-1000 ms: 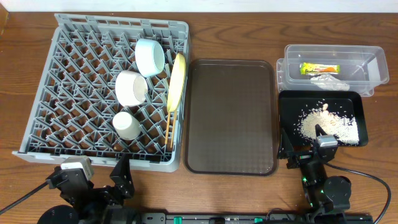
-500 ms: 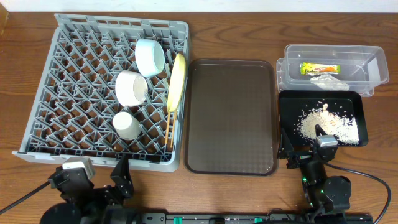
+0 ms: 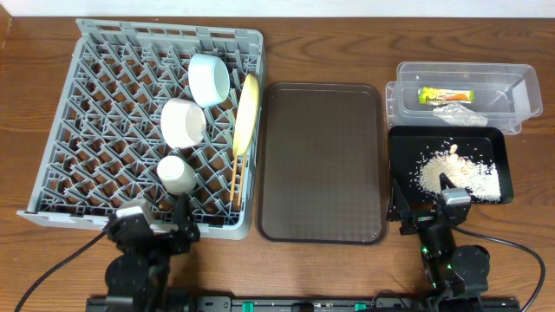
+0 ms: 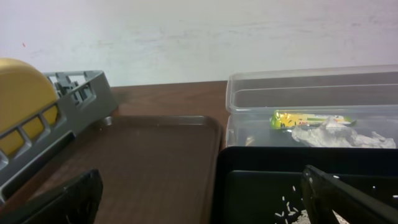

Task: Sort waste into correct bins and load items into the dishwasher

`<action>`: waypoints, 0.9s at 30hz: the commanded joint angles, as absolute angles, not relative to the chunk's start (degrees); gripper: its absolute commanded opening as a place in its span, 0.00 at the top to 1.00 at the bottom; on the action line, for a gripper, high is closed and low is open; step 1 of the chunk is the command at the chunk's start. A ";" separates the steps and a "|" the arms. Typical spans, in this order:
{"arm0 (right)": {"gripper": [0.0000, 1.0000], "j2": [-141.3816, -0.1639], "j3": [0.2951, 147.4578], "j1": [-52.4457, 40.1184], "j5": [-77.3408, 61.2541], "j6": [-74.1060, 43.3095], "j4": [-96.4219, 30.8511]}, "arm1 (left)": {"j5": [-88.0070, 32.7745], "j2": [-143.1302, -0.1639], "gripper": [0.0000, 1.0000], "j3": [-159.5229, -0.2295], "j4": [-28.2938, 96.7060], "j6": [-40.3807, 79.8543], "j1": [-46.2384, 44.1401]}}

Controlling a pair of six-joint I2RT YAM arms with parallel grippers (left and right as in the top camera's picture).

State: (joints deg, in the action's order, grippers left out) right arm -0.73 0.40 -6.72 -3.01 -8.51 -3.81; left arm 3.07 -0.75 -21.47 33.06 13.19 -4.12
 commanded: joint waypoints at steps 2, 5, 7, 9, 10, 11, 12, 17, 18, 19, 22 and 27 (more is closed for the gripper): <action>0.01 -0.71 0.32 -7.57 -3.03 -8.10 -4.08 | 1.96 -0.10 0.09 -14.28 22.11 12.29 -3.49; 0.01 -0.71 0.32 -7.57 -3.05 -8.10 -4.08 | 1.93 -0.10 0.09 -9.74 12.73 11.18 -3.49; 0.01 -0.71 0.32 -7.57 -3.05 -8.08 -4.08 | 1.93 -0.10 0.09 -5.56 4.62 10.63 -3.49; 0.01 -0.71 0.32 -7.57 -3.05 -8.08 -4.08 | 1.91 -0.10 0.09 -2.94 0.38 10.22 -3.49; 0.01 -0.71 0.32 -7.57 -3.05 -8.08 -4.08 | 1.89 -0.10 0.09 -1.91 -0.89 10.09 -3.49; 0.01 -0.71 0.32 -7.57 -3.05 -8.08 -4.08 | 1.89 -0.10 0.09 -0.84 -1.80 10.09 -3.49; 0.01 -0.71 0.32 -7.57 -3.05 -8.10 -4.08 | 1.65 -0.10 0.09 -0.12 -2.09 10.11 -3.49; 0.01 -0.71 0.32 -7.57 -3.05 -8.08 -4.08 | 1.48 -0.16 0.09 -0.23 4.16 9.02 -3.55; 0.01 -0.71 0.32 -7.57 -3.05 -8.10 -4.08 | 1.39 -0.14 0.09 -0.23 4.16 9.06 -3.55; 0.01 -0.71 0.32 -7.57 -3.05 -8.08 -4.08 | 0.58 -0.14 0.09 -0.23 4.19 9.06 -3.55; 0.01 -0.71 0.32 -7.57 -3.05 -8.08 -4.08 | 0.64 -0.16 0.09 -0.23 4.19 9.04 -3.55; 0.01 -0.71 0.32 -7.57 -3.03 -8.08 -4.08 | 0.64 -0.23 0.09 -0.23 4.19 9.04 -3.55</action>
